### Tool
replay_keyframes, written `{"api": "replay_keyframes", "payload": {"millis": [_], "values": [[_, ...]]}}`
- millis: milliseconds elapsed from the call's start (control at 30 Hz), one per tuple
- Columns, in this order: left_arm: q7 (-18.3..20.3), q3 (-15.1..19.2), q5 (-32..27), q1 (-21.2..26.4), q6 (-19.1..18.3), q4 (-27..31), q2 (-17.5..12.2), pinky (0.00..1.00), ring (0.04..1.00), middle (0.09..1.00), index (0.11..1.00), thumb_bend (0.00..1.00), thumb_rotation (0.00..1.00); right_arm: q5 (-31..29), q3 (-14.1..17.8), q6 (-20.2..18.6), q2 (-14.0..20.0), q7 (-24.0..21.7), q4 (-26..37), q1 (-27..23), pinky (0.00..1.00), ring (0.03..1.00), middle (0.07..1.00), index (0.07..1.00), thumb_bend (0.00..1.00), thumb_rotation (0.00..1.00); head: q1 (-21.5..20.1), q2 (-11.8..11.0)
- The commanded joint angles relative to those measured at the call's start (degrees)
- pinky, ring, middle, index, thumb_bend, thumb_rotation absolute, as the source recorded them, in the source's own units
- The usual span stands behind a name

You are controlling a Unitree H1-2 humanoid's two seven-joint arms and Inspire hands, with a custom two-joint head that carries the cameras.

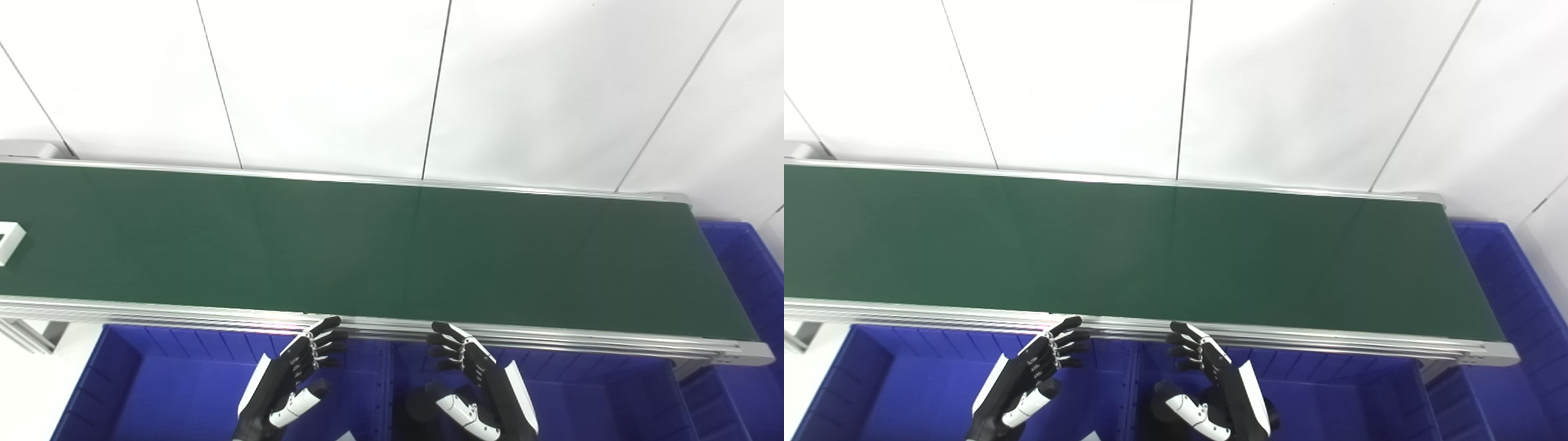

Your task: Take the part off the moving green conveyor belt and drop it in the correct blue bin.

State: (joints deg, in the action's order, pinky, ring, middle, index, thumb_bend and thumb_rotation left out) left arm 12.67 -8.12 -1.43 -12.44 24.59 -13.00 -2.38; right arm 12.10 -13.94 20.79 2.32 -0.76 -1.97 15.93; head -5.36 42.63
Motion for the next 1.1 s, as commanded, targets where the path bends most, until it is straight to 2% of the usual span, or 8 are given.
{"api": "replay_keyframes", "payload": {"millis": [0, 667, 1067], "values": [[0.62, 0.05, -0.34, 1.00, 2.33, 0.59, -0.22, 0.69, 0.763, 0.799, 0.851, 0.94, 0.71, -0.23, 0.10, 0.94, -0.61, 0.03, 1.01, -0.50, 0.65, 0.724, 0.768, 0.821, 0.61, 0.61, 0.04, 0.00], [1.23, 0.39, -0.52, 1.41, 2.33, -0.24, -0.15, 0.69, 0.763, 0.797, 0.851, 0.94, 0.72, -0.31, 0.27, 1.65, -0.68, 0.19, 0.05, -0.82, 0.65, 0.713, 0.755, 0.815, 0.61, 0.60, 0.33, -0.48], [1.21, 0.56, -0.23, 1.84, 2.33, -1.67, 0.12, 0.69, 0.764, 0.796, 0.848, 0.95, 0.71, -0.51, 0.54, 2.28, -0.89, 0.41, -1.32, -1.18, 0.64, 0.706, 0.754, 0.816, 0.60, 0.60, 3.16, -2.94]]}}
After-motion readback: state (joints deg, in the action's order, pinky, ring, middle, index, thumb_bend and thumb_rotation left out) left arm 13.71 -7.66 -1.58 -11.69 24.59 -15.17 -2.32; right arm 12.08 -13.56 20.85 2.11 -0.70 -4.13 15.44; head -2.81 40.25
